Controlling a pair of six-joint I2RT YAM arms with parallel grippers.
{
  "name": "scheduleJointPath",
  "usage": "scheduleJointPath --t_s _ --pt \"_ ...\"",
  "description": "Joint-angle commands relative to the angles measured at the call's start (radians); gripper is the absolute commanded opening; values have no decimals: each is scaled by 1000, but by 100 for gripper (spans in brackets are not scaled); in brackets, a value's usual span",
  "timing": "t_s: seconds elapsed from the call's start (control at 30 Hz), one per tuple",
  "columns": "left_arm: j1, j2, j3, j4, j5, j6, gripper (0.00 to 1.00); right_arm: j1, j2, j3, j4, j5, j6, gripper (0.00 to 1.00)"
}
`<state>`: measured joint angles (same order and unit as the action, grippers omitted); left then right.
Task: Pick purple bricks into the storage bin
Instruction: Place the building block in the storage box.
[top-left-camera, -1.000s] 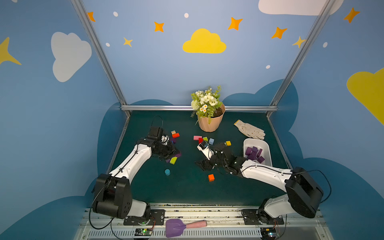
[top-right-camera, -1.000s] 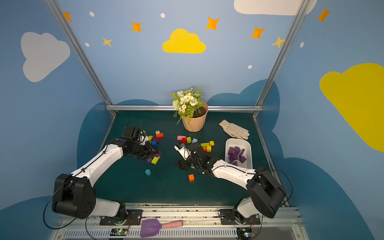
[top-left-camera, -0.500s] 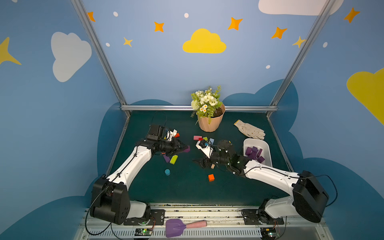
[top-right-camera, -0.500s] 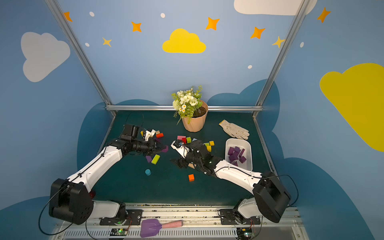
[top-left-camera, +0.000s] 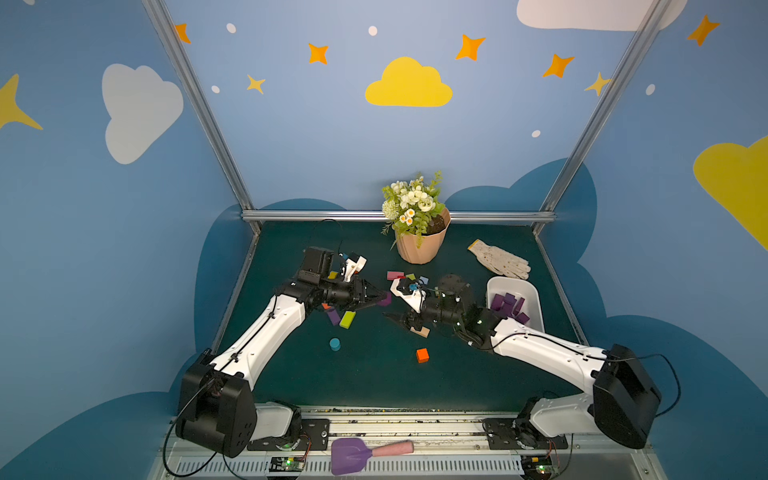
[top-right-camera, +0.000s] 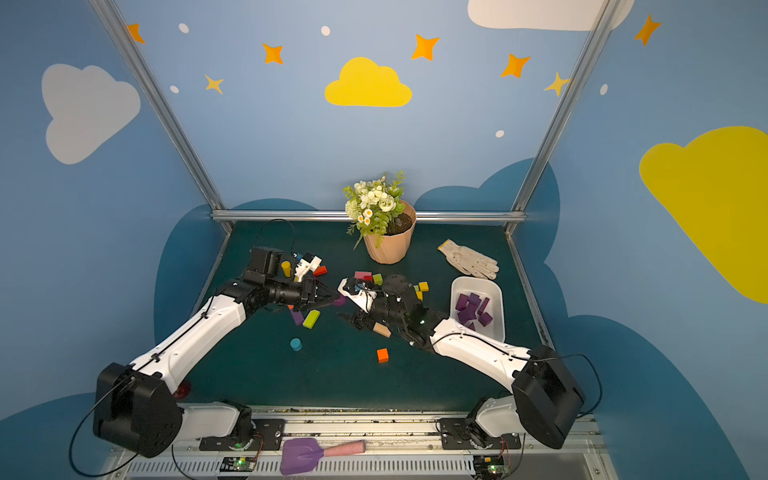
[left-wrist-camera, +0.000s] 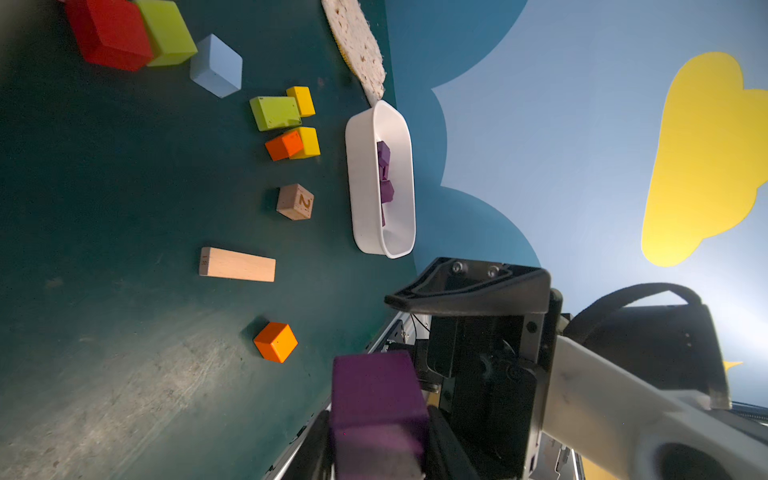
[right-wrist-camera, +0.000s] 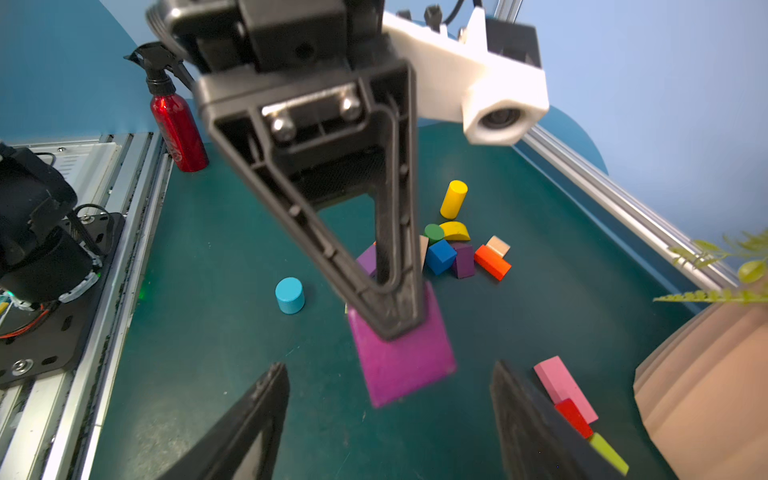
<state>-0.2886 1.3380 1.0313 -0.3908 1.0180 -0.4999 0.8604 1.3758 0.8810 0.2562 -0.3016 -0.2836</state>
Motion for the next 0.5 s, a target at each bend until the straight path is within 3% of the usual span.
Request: scheduleJointPath --t_s 0.0,0.47 --pt "-12 -10 23 9 30 39 36 -3 3 39 9 -15 -45 77" --pt "-20 -14 26 7 71 60 36 3 22 73 -66 -50 -72 62"
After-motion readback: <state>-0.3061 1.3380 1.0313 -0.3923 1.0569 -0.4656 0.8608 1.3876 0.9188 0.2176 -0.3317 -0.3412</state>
